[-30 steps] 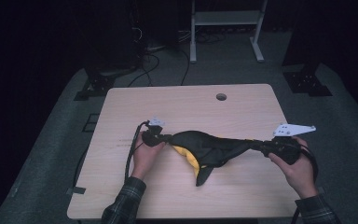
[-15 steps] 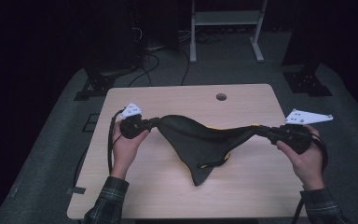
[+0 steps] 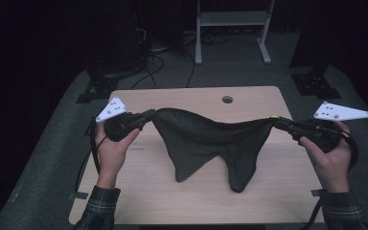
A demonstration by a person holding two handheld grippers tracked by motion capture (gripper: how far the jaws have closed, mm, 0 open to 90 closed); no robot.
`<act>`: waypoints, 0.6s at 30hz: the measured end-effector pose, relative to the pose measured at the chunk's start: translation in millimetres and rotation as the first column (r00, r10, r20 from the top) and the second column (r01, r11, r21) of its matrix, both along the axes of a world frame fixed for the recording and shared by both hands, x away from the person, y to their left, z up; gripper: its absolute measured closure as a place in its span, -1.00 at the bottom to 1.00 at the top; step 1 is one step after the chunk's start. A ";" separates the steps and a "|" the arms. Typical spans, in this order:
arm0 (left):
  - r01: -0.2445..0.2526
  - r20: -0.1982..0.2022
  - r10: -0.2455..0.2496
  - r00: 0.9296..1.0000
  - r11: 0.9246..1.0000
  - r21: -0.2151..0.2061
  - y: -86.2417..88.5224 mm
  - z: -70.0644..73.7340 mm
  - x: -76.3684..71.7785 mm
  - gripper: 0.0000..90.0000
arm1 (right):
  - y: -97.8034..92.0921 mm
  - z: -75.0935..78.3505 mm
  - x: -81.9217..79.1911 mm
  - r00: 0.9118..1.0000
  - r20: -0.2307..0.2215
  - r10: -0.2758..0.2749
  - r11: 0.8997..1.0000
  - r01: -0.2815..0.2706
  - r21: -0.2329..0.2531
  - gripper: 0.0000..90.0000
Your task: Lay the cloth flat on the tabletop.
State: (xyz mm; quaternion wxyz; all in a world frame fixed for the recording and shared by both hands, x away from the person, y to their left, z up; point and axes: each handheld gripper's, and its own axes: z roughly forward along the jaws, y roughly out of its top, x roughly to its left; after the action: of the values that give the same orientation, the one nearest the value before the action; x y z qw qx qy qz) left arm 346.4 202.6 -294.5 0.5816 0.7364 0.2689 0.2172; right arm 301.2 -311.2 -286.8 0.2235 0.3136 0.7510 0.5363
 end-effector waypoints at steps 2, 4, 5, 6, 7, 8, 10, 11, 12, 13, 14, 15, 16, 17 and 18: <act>0.004 0.019 -0.003 1.000 1.000 -0.007 3.4 6.9 -6.7 0.91 | -1.7 3.3 -2.7 1.000 0.009 0.002 1.000 -0.002 0.002 0.87; 0.014 0.033 -0.014 0.999 1.000 -0.017 7.5 12.6 -14.1 0.91 | -3.3 6.5 -6.5 1.000 0.011 0.004 1.000 -0.004 0.004 0.87; 0.018 0.040 -0.017 0.999 1.000 -0.021 9.0 15.1 -18.2 0.91 | -3.7 8.1 -8.5 1.000 0.014 0.008 1.000 -0.008 0.005 0.87; 0.018 0.051 -0.017 0.999 1.000 -0.023 10.4 17.2 -22.3 0.91 | -3.9 9.9 -10.9 1.000 0.019 0.012 1.000 -0.012 0.001 0.87; 0.021 0.059 -0.019 0.998 1.000 -0.022 11.9 19.4 -26.8 0.91 | -3.9 11.8 -13.6 1.000 0.024 0.016 1.000 -0.016 -0.001 0.87; 0.024 0.067 -0.022 0.998 0.999 -0.027 12.9 21.4 -31.5 0.91 | -3.8 13.8 -16.3 0.999 0.030 0.023 1.000 -0.023 -0.004 0.87; 0.031 0.080 -0.028 0.996 0.999 -0.030 14.8 25.4 -41.4 0.91 | -2.3 18.1 -22.7 0.999 0.039 0.034 0.999 -0.034 -0.012 0.87; 0.036 0.091 -0.033 0.995 0.999 -0.031 15.9 28.0 -47.9 0.91 | -1.6 20.4 -26.2 0.998 0.043 0.039 0.999 -0.038 -0.018 0.87; 0.039 0.099 -0.035 0.994 0.999 -0.032 16.7 29.6 -51.9 0.91 | -0.6 23.5 -31.0 0.998 0.049 0.046 0.999 -0.045 -0.022 0.87; 0.043 0.111 -0.039 0.993 0.999 -0.031 18.2 31.9 -57.1 0.91 | -0.2 25.3 -33.9 0.997 0.052 0.053 0.998 -0.051 -0.023 0.87; 0.048 0.119 -0.043 0.992 0.998 -0.037 19.8 34.0 -62.4 0.91 | 0.5 27.8 -38.1 0.997 0.057 0.060 0.998 -0.059 -0.026 0.87; 0.053 0.126 -0.047 0.991 0.998 -0.041 21.6 36.0 -67.6 0.91 | 1.2 30.3 -42.5 0.996 0.060 0.066 0.998 -0.064 -0.029 0.87; 0.058 0.132 -0.052 0.990 0.997 -0.043 23.4 37.8 -72.8 0.91 | 1.6 32.9 -46.8 0.995 0.064 0.073 0.997 -0.071 -0.034 0.87; 0.062 0.134 -0.055 0.989 0.997 -0.046 25.4 39.4 -78.0 0.91 | 2.2 35.4 -51.2 0.995 0.066 0.080 0.996 -0.078 -0.038 0.87; 0.068 0.137 -0.060 0.989 0.996 -0.050 27.4 40.9 -83.0 0.91 | 2.7 38.1 -55.8 0.994 0.069 0.088 0.995 -0.085 -0.045 0.87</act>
State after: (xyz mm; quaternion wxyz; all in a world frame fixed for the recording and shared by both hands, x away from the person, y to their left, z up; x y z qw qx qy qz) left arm 263.4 230.0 -253.6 0.6250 0.7121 0.2109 0.2405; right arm 245.4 -308.6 -248.7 0.2329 0.2568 0.7668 0.5402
